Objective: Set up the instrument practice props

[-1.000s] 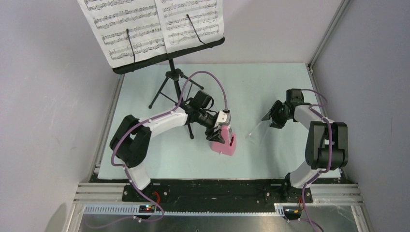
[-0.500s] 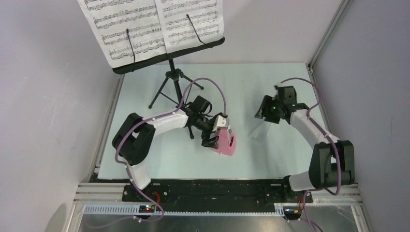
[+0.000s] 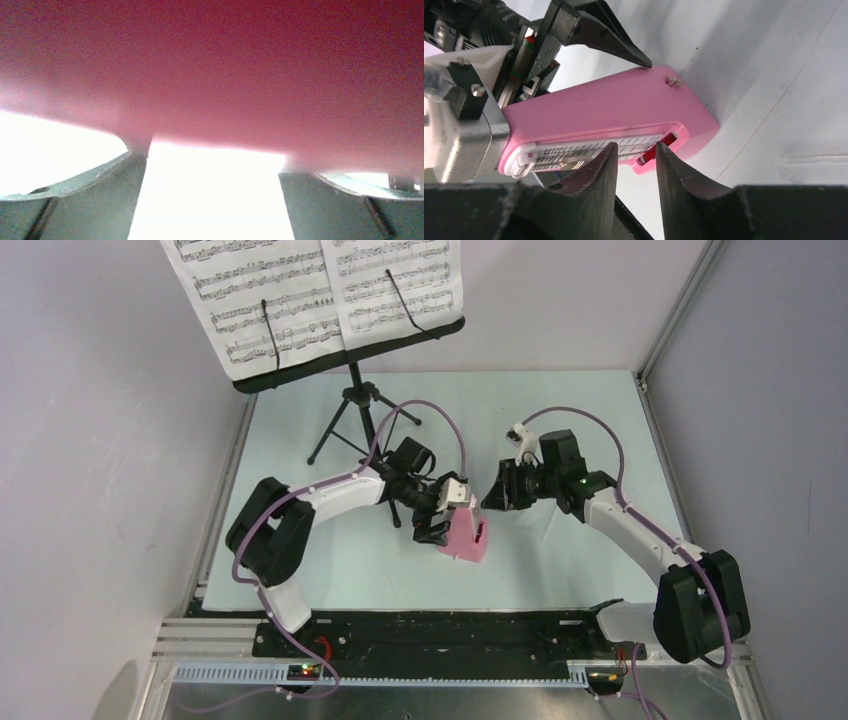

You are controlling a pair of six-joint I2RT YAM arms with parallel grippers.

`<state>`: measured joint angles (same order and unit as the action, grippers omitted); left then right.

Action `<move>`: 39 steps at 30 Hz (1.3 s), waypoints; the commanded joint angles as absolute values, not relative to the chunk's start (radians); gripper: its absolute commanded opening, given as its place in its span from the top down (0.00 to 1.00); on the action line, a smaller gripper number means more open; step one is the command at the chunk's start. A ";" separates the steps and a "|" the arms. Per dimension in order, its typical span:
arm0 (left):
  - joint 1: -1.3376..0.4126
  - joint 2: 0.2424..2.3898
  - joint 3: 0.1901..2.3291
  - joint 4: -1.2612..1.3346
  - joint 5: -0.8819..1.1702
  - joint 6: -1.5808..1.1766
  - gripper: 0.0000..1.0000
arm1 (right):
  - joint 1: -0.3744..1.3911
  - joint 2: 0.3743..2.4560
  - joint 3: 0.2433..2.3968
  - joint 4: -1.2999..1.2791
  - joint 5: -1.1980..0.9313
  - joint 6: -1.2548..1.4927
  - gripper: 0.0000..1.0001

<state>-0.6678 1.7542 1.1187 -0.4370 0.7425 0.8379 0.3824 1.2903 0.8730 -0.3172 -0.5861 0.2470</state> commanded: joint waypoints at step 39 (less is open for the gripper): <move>-0.737 1.677 1.201 -0.365 0.820 0.690 0.25 | 0.470 1.100 0.819 -0.320 -0.602 0.022 0.60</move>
